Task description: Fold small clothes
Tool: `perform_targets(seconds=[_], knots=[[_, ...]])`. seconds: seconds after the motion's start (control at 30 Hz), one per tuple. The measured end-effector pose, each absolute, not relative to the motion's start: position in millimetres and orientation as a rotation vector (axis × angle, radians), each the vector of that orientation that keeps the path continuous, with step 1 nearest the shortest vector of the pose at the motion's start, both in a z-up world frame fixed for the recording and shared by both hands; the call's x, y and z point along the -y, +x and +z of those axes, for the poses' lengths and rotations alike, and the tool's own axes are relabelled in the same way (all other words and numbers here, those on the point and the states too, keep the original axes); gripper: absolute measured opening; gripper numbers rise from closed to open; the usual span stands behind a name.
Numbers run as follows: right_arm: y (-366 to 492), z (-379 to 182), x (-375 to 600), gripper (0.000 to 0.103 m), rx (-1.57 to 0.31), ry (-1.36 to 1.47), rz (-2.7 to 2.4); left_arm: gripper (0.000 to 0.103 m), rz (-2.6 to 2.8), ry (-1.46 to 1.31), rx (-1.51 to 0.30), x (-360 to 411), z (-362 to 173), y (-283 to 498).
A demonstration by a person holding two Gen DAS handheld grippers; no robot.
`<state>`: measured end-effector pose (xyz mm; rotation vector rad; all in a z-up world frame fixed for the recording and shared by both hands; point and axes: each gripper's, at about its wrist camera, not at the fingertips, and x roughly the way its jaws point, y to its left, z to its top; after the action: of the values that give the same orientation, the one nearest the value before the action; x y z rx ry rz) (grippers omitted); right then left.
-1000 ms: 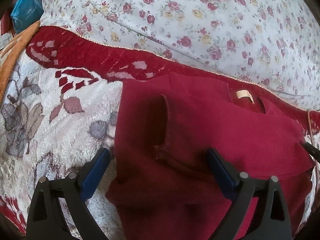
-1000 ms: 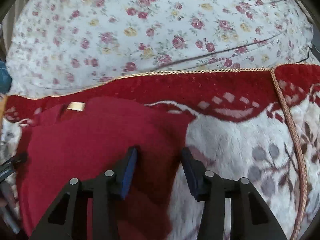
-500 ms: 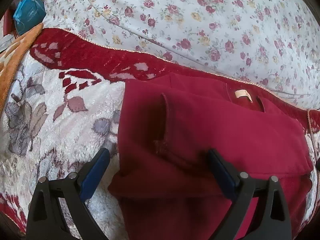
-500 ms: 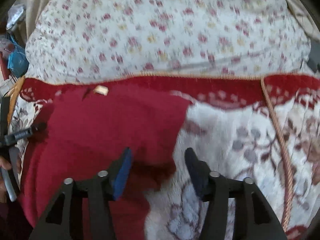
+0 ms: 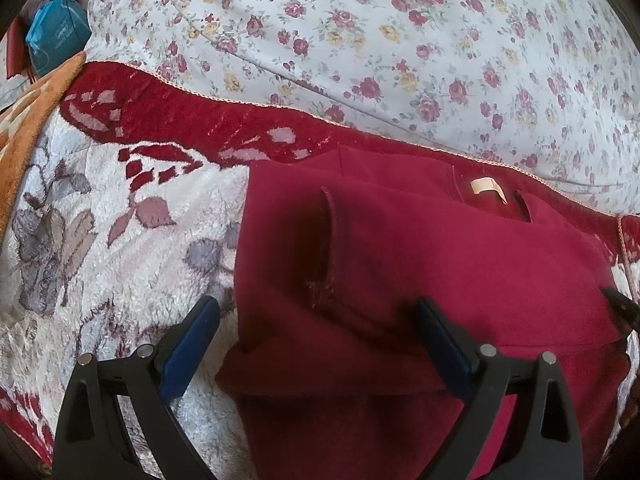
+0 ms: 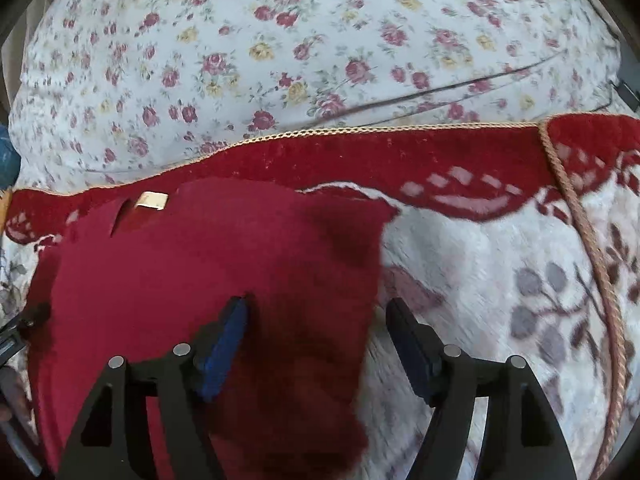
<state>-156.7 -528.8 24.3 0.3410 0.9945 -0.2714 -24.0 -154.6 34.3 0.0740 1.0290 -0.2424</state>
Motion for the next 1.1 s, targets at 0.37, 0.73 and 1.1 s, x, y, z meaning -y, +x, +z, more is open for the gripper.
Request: perform_targets(seconds=[0.37, 0.73, 1.1], knots=[[-207.4, 28.8, 516.3, 0.077, -0.999, 0.298, -0.261, 0.097, -0.220, 0.086, -0.996, 138.6, 42.6, -49.3], [-276.4, 51.0, 497.6, 0.082, -1.026, 0.314, -0.118, 0.097, -0.198, 0.119, -1.005, 102.5, 42.3, -114.4], [-316.4, 41.4, 479.6, 0.083, -1.063, 0.325, -0.067, 0.097, -0.226, 0.103, -1.003, 94.3, 45.9, -169.4]])
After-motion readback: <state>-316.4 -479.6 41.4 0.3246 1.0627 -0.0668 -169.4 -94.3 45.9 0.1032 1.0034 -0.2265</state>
